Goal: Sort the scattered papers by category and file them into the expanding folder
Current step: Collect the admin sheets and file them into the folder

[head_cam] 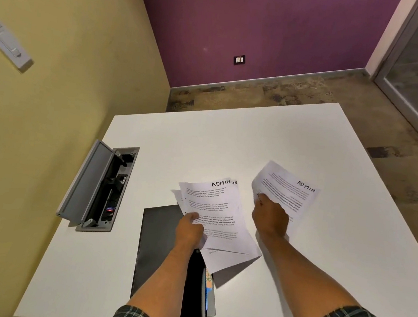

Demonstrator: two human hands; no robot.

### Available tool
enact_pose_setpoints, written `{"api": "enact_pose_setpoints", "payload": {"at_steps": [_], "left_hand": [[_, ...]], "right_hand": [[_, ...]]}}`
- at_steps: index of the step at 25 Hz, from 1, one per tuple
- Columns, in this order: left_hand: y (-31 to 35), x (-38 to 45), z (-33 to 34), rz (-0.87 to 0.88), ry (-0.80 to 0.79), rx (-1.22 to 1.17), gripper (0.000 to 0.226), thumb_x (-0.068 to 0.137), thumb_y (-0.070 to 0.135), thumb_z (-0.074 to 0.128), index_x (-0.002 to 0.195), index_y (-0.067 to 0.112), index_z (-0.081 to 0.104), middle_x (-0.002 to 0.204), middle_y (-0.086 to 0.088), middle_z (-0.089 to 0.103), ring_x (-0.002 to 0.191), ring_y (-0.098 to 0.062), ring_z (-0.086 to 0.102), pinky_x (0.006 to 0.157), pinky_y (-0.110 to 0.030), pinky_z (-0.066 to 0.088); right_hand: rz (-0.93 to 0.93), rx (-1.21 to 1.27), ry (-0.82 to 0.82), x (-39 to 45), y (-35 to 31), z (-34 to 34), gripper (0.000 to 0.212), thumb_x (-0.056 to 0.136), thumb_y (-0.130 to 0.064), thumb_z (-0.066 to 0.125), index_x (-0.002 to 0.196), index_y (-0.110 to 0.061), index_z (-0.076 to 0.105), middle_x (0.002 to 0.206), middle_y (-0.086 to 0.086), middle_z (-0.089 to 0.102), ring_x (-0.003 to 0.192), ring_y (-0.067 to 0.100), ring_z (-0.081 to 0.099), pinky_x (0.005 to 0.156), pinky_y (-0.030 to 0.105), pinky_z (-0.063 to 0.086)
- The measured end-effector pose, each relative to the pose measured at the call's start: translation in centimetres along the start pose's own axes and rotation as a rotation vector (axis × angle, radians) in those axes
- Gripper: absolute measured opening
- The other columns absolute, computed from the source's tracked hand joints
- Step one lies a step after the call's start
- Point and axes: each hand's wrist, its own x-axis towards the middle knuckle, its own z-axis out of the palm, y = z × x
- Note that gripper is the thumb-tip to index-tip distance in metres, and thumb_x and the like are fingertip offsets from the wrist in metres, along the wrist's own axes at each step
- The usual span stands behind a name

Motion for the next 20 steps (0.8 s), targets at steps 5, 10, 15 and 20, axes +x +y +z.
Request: {"api": "enact_pose_setpoints", "payload": {"at_steps": [5,10,15,20], "left_hand": [[0.3,1.1,0.6,-0.057,-0.038,-0.127,0.023,0.095,0.023,0.053,0.101,0.006,0.068,0.097,-0.019,0.071,0.075,-0.022,0.064,0.067,-0.028,0.051],[1.4,0.8,0.2,-0.052,-0.172,-0.421,0.051,0.096,0.061,0.045,0.109,0.018,0.071,0.103,-0.006,0.076,0.097,-0.025,0.072,0.085,-0.038,0.055],[1.5,2.0,-0.6,-0.091,-0.064,-0.331,0.037,0.082,-0.001,0.057,0.118,-0.001,0.066,0.102,-0.015,0.073,0.098,-0.037,0.069,0.093,-0.051,0.055],[2.4,0.8,-2.3,-0.034,-0.215,-0.377,0.026,0.089,-0.002,0.059,0.112,0.005,0.069,0.108,-0.018,0.073,0.099,-0.036,0.069,0.089,-0.050,0.055]], "right_hand": [[-0.336,0.428,-0.280,-0.8,-2.9,0.1,0.018,0.091,-0.039,0.065,0.101,-0.030,0.076,0.091,-0.009,0.077,0.083,0.012,0.070,0.076,0.034,0.057],[-0.420,0.535,-0.664,-1.7,-4.1,-0.2,0.029,0.085,-0.018,0.074,0.074,-0.044,0.072,0.072,-0.026,0.069,0.072,-0.006,0.062,0.072,0.017,0.047],[-0.204,0.781,-0.837,-1.4,-3.1,-0.6,0.035,0.084,-0.046,0.076,0.100,-0.016,0.080,0.094,-0.001,0.079,0.087,0.017,0.074,0.075,0.024,0.055],[0.227,0.741,-0.282,0.7,-0.5,-1.1,0.077,0.077,-0.037,0.086,0.141,-0.017,0.049,0.129,0.006,0.061,0.100,0.022,0.068,0.078,0.018,0.052]]}}
